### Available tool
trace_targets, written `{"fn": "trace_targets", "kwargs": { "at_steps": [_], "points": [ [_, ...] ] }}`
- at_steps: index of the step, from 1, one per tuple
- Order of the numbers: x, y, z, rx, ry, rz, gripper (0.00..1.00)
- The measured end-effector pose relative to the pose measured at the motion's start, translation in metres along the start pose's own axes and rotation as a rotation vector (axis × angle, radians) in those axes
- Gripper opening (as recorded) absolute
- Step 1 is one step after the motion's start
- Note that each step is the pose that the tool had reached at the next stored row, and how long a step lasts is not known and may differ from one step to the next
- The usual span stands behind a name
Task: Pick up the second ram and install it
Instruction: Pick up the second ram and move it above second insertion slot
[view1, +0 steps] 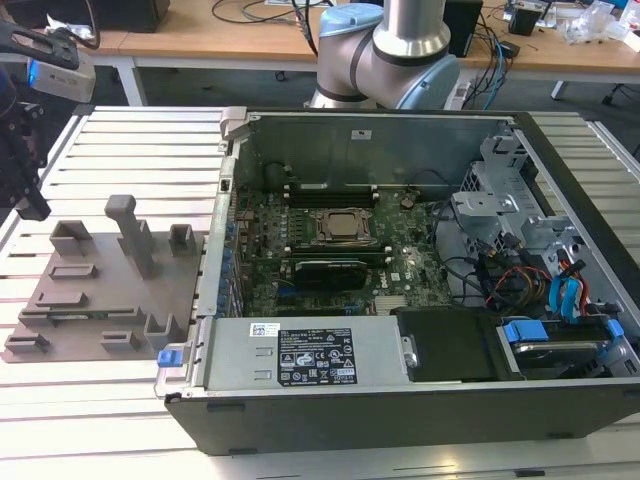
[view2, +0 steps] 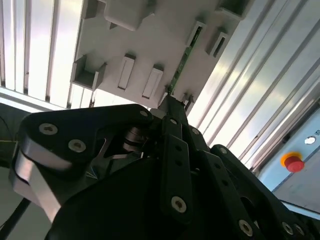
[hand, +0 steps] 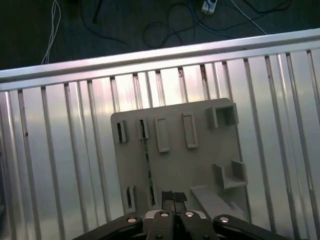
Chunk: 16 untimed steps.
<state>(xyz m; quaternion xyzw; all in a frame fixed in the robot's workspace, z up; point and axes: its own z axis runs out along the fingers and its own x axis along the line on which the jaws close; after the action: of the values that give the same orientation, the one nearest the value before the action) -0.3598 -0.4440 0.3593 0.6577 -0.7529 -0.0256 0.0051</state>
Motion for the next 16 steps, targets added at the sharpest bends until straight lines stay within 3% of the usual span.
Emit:
{"fn": "trace_targets", "kwargs": {
  "at_steps": [8,16],
  "points": [
    [0.0000,0.0000,0.0000,-0.0033,0.0058,-0.128,0.10],
    [0.0000,0.0000,0.0000,-0.0059,0.0103,-0.226,0.10]
  ]
}}
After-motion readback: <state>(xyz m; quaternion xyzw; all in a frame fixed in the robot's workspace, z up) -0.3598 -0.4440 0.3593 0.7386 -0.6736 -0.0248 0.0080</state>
